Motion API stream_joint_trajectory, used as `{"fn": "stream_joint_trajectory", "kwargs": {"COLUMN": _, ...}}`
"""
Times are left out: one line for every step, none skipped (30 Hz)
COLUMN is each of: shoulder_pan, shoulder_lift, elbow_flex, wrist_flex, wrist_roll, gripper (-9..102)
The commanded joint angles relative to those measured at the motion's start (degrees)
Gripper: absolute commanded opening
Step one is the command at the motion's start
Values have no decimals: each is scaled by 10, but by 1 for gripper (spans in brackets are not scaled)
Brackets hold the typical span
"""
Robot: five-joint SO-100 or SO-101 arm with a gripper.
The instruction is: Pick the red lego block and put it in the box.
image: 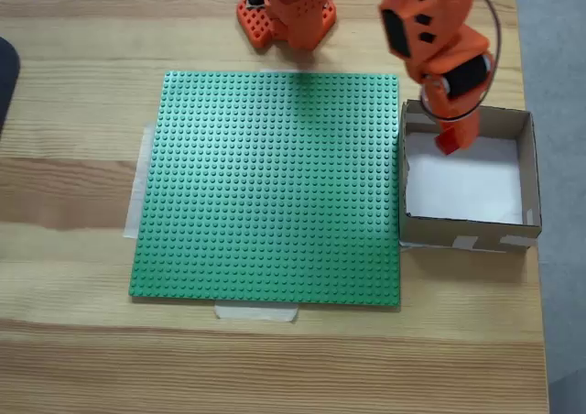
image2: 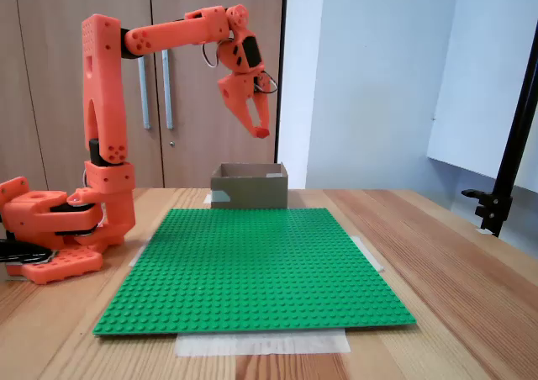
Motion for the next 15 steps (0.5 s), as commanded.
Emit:
{"fn": "stream_joint_trajectory", "kwargs": {"shoulder_pan": -15, "shoulder_lift": 31, "elbow_flex": 18, "wrist_flex": -18, "wrist_roll": 9, "gripper": 3}}
{"fn": "stream_joint_trajectory", "kwargs": {"shoulder_pan": -18, "shoulder_lift": 31, "elbow_flex": 30, "wrist_flex": -25, "wrist_roll": 11, "gripper": 3}}
{"fn": "stream_joint_trajectory", "kwargs": {"shoulder_pan": -22, "shoulder_lift": 31, "elbow_flex": 40, "wrist_flex": -33, "wrist_roll": 11, "gripper": 3}}
{"fn": "stream_joint_trajectory", "kwargs": {"shoulder_pan": -25, "shoulder_lift": 31, "elbow_flex": 51, "wrist_flex": -40, "wrist_roll": 12, "gripper": 4}}
{"fn": "stream_joint_trajectory", "kwargs": {"shoulder_pan": -26, "shoulder_lift": 31, "elbow_flex": 60, "wrist_flex": -47, "wrist_roll": 14, "gripper": 4}}
{"fn": "stream_joint_trajectory", "kwargs": {"shoulder_pan": -28, "shoulder_lift": 31, "elbow_flex": 68, "wrist_flex": -54, "wrist_roll": 15, "gripper": 4}}
{"fn": "stream_joint_trajectory", "kwargs": {"shoulder_pan": -30, "shoulder_lift": 31, "elbow_flex": 76, "wrist_flex": -62, "wrist_roll": 16, "gripper": 4}}
{"fn": "stream_joint_trajectory", "kwargs": {"shoulder_pan": -31, "shoulder_lift": 31, "elbow_flex": 83, "wrist_flex": -68, "wrist_roll": 16, "gripper": 4}}
{"fn": "stream_joint_trajectory", "kwargs": {"shoulder_pan": -33, "shoulder_lift": 31, "elbow_flex": 91, "wrist_flex": -73, "wrist_roll": 17, "gripper": 4}}
{"fn": "stream_joint_trajectory", "kwargs": {"shoulder_pan": -34, "shoulder_lift": 31, "elbow_flex": 98, "wrist_flex": -77, "wrist_roll": 17, "gripper": 4}}
{"fn": "stream_joint_trajectory", "kwargs": {"shoulder_pan": -35, "shoulder_lift": 31, "elbow_flex": 104, "wrist_flex": -82, "wrist_roll": 17, "gripper": 4}}
{"fn": "stream_joint_trajectory", "kwargs": {"shoulder_pan": -38, "shoulder_lift": 30, "elbow_flex": 109, "wrist_flex": -86, "wrist_roll": 18, "gripper": 5}}
{"fn": "stream_joint_trajectory", "kwargs": {"shoulder_pan": -40, "shoulder_lift": 29, "elbow_flex": 113, "wrist_flex": -90, "wrist_roll": 18, "gripper": 5}}
{"fn": "stream_joint_trajectory", "kwargs": {"shoulder_pan": -41, "shoulder_lift": 27, "elbow_flex": 115, "wrist_flex": -92, "wrist_roll": 19, "gripper": 5}}
{"fn": "stream_joint_trajectory", "kwargs": {"shoulder_pan": -44, "shoulder_lift": 25, "elbow_flex": 115, "wrist_flex": -94, "wrist_roll": 20, "gripper": 5}}
